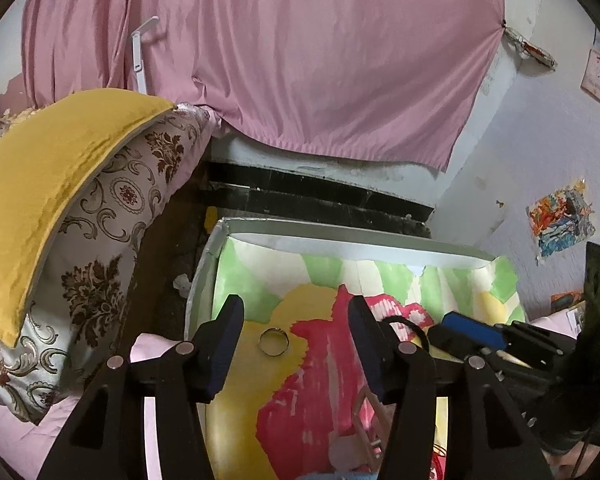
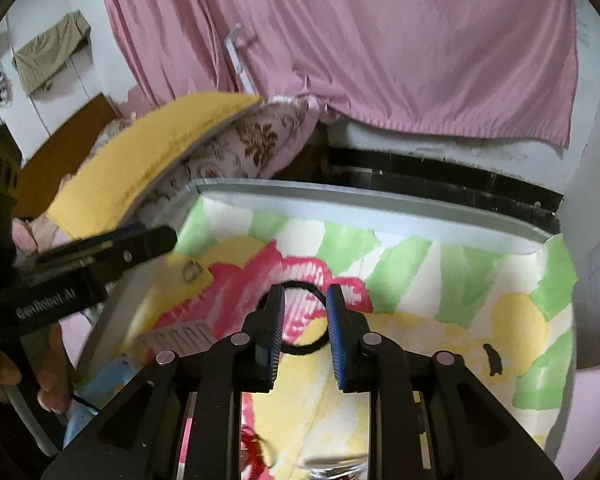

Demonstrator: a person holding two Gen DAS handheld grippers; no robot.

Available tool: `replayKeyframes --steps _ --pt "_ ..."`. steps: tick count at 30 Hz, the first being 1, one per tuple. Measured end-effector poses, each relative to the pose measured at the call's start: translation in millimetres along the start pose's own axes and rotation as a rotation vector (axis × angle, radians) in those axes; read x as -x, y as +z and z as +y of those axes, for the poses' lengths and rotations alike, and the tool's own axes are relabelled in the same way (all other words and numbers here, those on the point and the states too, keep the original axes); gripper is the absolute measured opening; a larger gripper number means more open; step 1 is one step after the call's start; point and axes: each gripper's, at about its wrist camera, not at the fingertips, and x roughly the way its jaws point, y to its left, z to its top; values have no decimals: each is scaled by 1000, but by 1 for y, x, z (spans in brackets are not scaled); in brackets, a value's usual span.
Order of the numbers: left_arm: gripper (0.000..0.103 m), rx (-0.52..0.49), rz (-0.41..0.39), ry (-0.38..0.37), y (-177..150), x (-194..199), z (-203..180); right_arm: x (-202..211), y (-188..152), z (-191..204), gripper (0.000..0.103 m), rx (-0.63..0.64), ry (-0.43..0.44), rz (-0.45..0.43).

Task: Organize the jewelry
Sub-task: 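Open both tools to release the ring and bracelet into the tray, then withdraw both open tools from the tray toward the last items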

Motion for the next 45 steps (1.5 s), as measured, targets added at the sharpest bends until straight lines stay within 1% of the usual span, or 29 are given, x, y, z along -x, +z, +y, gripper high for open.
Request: replayKeyframes --steps 2,4,12,18,20,21,22,26,30,32,33,35,36,37,38,41,42,43,44,45 --pt "52 -2 -15 1 -2 7 -1 11 1 3 19 6 -2 -28" --pt "55 -2 -35 1 -4 16 -1 22 2 7 19 11 -3 -51" --pt "56 -7 -77 0 -19 47 -5 81 -5 25 19 44 16 -150" --pt "56 -17 -106 -3 -36 68 -10 93 -23 25 19 33 26 -149" --pt "59 -20 -115 0 -45 74 -12 92 -30 20 19 16 26 -144" --pt "64 -21 -119 0 -49 76 -12 92 -34 17 19 2 28 -140" --pt "66 -20 -127 -2 -53 79 -13 90 -37 13 19 -12 34 -136" --pt "69 -21 -161 -6 -69 91 -16 93 -53 6 20 -48 48 -135" --pt "69 -31 -190 -11 -85 104 -21 102 -68 2 33 -58 51 -162" --pt "75 -37 -218 -18 -95 113 -24 110 -77 0 35 -55 45 -184" --pt "81 -35 -234 -20 -99 117 -25 115 -82 0 37 -44 38 -199" --pt "82 -34 -272 -31 -109 126 -28 122 -91 -1 46 -35 37 -234" --pt "82 -40 -290 -36 -115 131 -30 128 -98 -3 58 -35 36 -257" --pt "83 -46 -302 -36 -119 134 -33 131 -101 -3 65 -34 32 -269" --pt "83 -55 -315 -33 -124 138 -36 138 -108 -4 67 -32 21 -299" --pt "84 -82 -355 -23 -140 149 -43 151 -123 -4 72 -21 -7 -351" --pt "86 -84 -364 -23 -144 152 -44 155 -128 -4 76 -21 -14 -365" --pt "94 -84 -377 -27 -150 155 -45 159 -133 -4 81 -20 -20 -380" --pt "97 -80 -386 -31 -154 156 -46 164 -137 -4 83 -18 -25 -389" --pt "98 -70 -403 -39 -161 159 -46 167 -140 -4 85 -13 -32 -398"
